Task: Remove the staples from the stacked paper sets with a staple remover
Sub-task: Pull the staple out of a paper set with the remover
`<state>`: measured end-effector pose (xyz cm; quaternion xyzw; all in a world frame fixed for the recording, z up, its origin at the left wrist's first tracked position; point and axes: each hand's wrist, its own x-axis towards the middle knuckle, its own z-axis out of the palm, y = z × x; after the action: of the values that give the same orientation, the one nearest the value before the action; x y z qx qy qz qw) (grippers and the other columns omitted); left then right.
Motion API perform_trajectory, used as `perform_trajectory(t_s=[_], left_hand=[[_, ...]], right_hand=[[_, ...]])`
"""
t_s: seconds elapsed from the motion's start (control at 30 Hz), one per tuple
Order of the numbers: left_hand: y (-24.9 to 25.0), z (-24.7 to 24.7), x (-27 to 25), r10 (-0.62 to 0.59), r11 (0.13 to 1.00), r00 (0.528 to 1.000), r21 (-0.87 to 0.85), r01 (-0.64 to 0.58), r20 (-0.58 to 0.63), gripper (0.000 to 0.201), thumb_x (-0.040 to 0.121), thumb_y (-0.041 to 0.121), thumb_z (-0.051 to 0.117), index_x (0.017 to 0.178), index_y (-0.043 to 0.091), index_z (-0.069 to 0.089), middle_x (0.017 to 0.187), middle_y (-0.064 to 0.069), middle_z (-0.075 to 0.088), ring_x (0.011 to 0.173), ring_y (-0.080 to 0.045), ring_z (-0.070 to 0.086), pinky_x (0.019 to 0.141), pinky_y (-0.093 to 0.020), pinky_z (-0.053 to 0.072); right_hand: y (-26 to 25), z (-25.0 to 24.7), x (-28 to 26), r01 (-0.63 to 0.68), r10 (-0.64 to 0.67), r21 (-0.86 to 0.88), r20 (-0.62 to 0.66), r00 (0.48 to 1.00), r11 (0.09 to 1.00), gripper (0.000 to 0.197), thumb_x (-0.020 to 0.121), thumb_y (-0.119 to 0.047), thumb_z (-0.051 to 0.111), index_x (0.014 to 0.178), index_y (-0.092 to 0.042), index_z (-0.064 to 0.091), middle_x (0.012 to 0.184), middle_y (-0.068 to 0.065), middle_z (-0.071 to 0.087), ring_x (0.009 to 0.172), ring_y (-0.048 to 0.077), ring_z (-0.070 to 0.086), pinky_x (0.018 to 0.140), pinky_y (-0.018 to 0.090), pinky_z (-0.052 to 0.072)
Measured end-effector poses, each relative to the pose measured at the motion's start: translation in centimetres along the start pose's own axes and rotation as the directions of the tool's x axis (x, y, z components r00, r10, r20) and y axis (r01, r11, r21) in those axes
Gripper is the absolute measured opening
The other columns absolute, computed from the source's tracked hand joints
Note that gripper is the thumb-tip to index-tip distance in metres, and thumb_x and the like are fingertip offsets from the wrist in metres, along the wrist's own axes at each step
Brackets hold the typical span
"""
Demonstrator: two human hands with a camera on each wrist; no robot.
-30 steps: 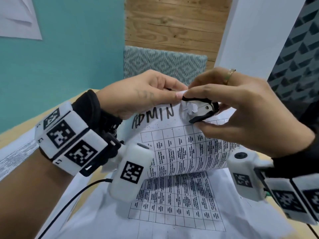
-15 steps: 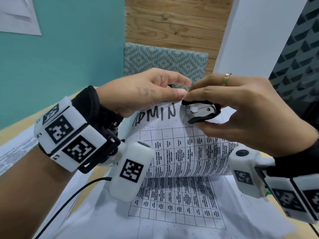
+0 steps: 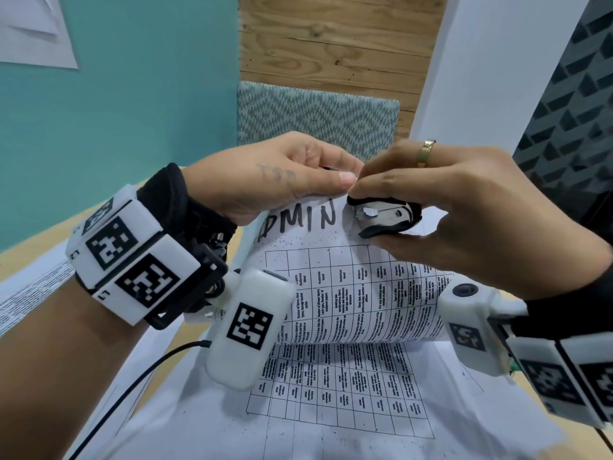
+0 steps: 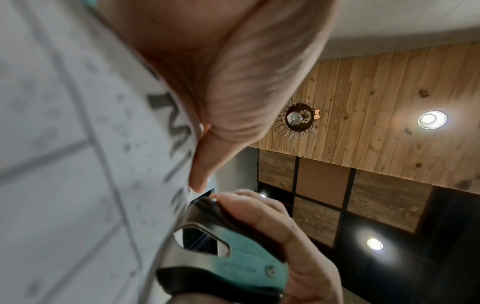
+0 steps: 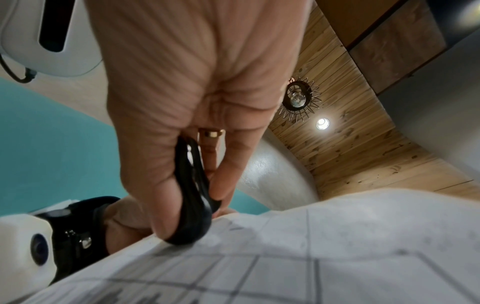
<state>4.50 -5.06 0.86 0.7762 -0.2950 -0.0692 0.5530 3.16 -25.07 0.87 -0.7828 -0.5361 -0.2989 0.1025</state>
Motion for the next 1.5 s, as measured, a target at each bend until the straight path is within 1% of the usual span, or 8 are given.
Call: perform_trajectory(t_s=[0.27,0.47,0.53,0.67,0.73,0.9,1.27,1.5], left_hand=[[-0.1,-0.1,0.1,-0.03,0.999,0.999,0.025,0.03,-0.023,0.038,0.088,0.015,0.052,0.123,0.001,0.055,0.117,-0.015,0.065,0.113,-0.021,0.06,0.102,-0.027,0.042],[-0.2,0.0,0.0,-0.066,0.998,0.998,-0.021,0.066,0.004,0.026,0.087,0.014,0.058,0.11,0.003,0.062,0.108,-0.016,0.067,0.103,-0.026,0.062,0.097,-0.029,0.046],[-0.1,-0.1,0.0,-0.075,0.997,0.997,-0.034,0.076,0.028,0.023,0.083,0.013,0.061,0.105,0.007,0.063,0.1,-0.013,0.068,0.096,-0.023,0.063,0.092,-0.028,0.048],[0.0,0.0,-0.1,-0.071,0.993,0.996,-0.089,0.075,0.05,0.028,0.072,0.002,0.065,0.101,0.006,0.064,0.08,-0.004,0.069,0.069,-0.01,0.064,0.067,-0.017,0.054],[0.2,0.2,-0.2,-0.066,0.994,0.997,-0.089,0.068,0.026,0.034,0.066,-0.004,0.073,0.099,0.004,0.065,0.081,-0.006,0.07,0.068,-0.011,0.066,0.065,-0.018,0.055],[0.5,1.1,-0.3,-0.007,0.992,0.997,-0.128,-0.002,-0.073,0.023,0.059,0.006,0.068,0.082,0.008,0.065,0.067,0.002,0.07,0.058,-0.006,0.064,0.056,-0.015,0.051],[0.6,1.6,-0.4,0.018,0.989,0.991,-0.14,-0.037,-0.129,0.02,0.062,0.002,0.076,0.078,0.011,0.07,0.068,-0.001,0.069,0.06,-0.01,0.063,0.059,-0.017,0.052],[0.5,2.4,-0.1,0.064,0.996,0.96,-0.038,-0.077,-0.273,0.015,0.064,0.006,0.065,0.078,0.008,0.069,0.07,-0.005,0.063,0.064,-0.013,0.056,0.06,-0.02,0.046]], right_hand=[[-0.1,-0.1,-0.1,0.028,-0.029,-0.038,-0.035,0.999,0.999,0.026,0.068,-0.011,0.072,0.094,-0.005,0.073,0.086,0.01,0.069,0.064,0.026,0.064,0.06,0.031,0.044],[0.1,0.0,-0.2,0.019,-0.022,-0.072,-0.046,0.999,0.997,0.02,0.068,-0.011,0.073,0.087,-0.006,0.074,0.079,0.01,0.067,0.06,0.028,0.062,0.051,0.035,0.049],[0.1,0.0,-0.2,0.019,-0.022,-0.071,-0.048,0.999,0.997,0.02,0.069,-0.012,0.073,0.088,-0.006,0.074,0.078,0.01,0.067,0.06,0.028,0.062,0.052,0.035,0.05],[0.3,-0.1,-0.2,-0.008,0.007,-0.017,-0.073,0.997,1.0,0.019,0.07,-0.014,0.073,0.086,-0.004,0.074,0.078,0.009,0.067,0.062,0.025,0.062,0.058,0.035,0.046],[0.5,-0.3,-0.2,-0.047,0.052,0.067,-0.086,0.995,0.997,0.022,0.07,-0.017,0.074,0.087,-0.004,0.073,0.079,0.009,0.067,0.065,0.02,0.061,0.061,0.033,0.047],[0.7,-0.8,-0.4,-0.127,0.166,0.251,-0.141,0.976,0.96,0.027,0.065,-0.019,0.079,0.09,-0.009,0.073,0.08,0.009,0.068,0.072,0.016,0.064,0.059,0.037,0.052],[0.9,-1.2,-0.4,-0.175,0.256,0.405,-0.152,0.955,0.897,0.032,0.064,-0.029,0.077,0.09,-0.012,0.071,0.085,0.003,0.069,0.078,0.012,0.064,0.065,0.031,0.053],[1.0,-0.9,-0.3,-0.204,0.295,0.404,-0.179,0.939,0.892,0.031,0.063,-0.029,0.076,0.089,-0.014,0.072,0.084,0.002,0.069,0.076,0.015,0.065,0.062,0.037,0.053]])
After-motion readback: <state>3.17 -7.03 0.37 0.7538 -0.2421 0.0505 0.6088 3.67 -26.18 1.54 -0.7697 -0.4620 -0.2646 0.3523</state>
